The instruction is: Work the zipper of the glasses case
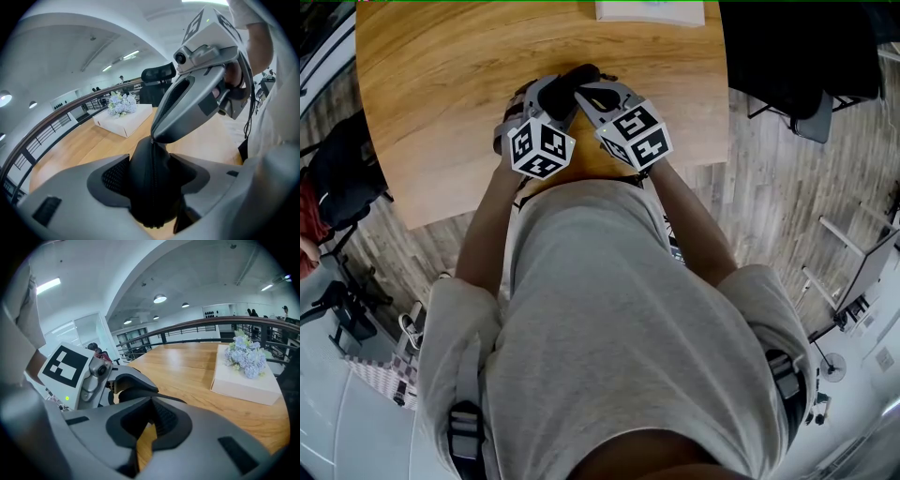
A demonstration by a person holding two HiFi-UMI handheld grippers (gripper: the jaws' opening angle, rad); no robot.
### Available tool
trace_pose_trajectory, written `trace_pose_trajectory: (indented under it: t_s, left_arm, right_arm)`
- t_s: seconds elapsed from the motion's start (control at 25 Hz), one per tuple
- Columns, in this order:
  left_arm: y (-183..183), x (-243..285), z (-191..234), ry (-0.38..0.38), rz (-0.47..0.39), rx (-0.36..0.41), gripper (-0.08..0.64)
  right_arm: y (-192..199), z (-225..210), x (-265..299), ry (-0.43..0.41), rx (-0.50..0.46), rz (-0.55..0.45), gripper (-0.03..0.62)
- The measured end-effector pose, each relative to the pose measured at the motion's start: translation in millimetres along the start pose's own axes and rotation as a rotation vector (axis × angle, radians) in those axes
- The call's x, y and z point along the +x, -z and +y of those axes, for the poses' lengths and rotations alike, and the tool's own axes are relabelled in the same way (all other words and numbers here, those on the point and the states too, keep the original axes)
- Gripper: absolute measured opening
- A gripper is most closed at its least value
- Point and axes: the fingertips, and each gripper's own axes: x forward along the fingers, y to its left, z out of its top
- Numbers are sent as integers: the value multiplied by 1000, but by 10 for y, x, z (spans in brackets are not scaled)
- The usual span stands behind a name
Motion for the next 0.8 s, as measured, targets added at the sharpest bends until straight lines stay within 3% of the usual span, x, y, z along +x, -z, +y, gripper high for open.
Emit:
trace_pose_trajectory:
  t_s: [0.4,0.64,0.8]
  left_arm:
    - [-153,-161,41,-23,-176,18,278]
    - [-166,-283,46,-28,-218,31,278]
    - [-134,-268,69,-29,-173,12,278]
  right_arm:
    - [-94,-71,-109,-39,68,-48,25]
    - [-125,-95,-112,-63,114,-66,25]
    - [-139,-23,-88,-64,112,-60,25]
